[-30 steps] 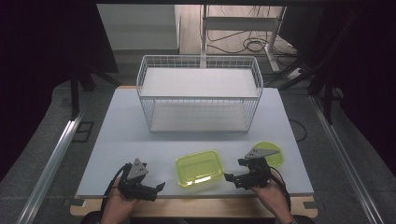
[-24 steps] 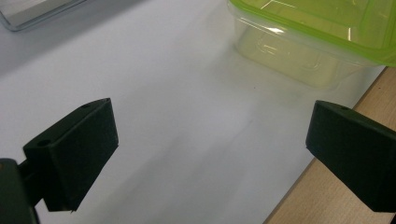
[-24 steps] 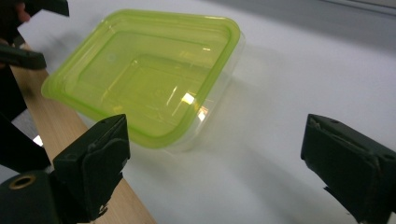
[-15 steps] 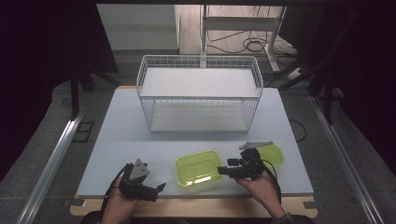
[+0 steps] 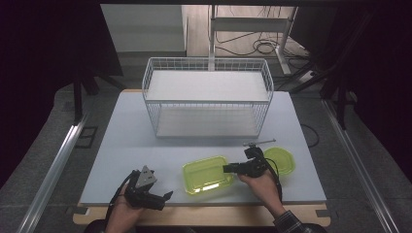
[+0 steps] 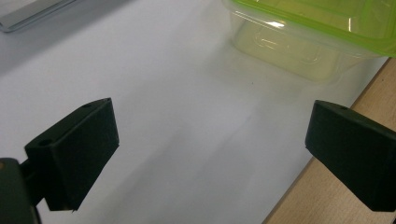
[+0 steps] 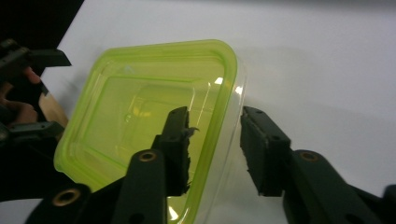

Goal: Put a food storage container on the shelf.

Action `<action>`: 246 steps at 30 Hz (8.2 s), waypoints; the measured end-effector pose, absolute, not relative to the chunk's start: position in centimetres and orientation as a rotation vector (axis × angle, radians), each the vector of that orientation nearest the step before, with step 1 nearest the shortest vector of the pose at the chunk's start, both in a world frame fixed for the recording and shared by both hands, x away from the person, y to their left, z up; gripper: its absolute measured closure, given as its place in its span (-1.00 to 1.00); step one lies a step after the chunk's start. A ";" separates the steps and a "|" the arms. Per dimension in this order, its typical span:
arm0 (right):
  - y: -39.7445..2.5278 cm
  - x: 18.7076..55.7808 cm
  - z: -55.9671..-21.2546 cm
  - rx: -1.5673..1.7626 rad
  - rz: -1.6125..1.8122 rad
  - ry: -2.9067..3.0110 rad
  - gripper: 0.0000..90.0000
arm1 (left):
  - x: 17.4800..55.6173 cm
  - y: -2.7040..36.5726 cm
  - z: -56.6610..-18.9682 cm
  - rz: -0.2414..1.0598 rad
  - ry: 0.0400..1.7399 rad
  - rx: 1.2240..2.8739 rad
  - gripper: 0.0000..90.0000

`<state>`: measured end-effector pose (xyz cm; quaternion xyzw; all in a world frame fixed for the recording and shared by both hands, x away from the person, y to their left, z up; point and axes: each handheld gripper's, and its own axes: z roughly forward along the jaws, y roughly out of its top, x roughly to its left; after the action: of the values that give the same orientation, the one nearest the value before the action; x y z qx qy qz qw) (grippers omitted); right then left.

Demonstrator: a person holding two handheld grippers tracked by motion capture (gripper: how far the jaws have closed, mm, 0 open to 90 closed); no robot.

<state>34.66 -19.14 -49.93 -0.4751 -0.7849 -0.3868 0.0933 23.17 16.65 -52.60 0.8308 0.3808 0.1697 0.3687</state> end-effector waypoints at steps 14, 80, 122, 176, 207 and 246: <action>-19.9 35.4 -50.0 -1.391 -1.181 -2.103 0.79 | 23.1 16.6 -52.6 0.442 0.976 2.135 -0.95; -21.3 41.3 -35.1 -1.412 -1.634 -2.004 0.79 | 23.3 17.1 -52.6 0.454 0.995 2.106 -0.96; -18.0 49.0 -32.0 -1.643 -1.725 -1.971 0.79 | 23.4 17.3 -52.8 0.427 1.000 2.094 -0.97; -17.3 49.3 -31.0 -1.602 -1.633 -2.298 -0.15 | 23.5 17.0 -53.0 0.410 0.989 2.128 -0.96; -19.9 43.0 -33.3 -1.376 -1.648 -2.430 -0.48 | 23.6 17.5 -52.9 0.398 0.993 2.048 -0.96; -22.4 33.4 -42.7 -1.196 -1.523 -2.729 -0.83 | 23.5 17.3 -53.0 0.396 0.958 2.078 -0.92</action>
<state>33.39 -22.37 -42.72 -0.3554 -0.8113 -0.4528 -0.1020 23.55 17.29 -52.96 0.8207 0.3785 0.1563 0.3985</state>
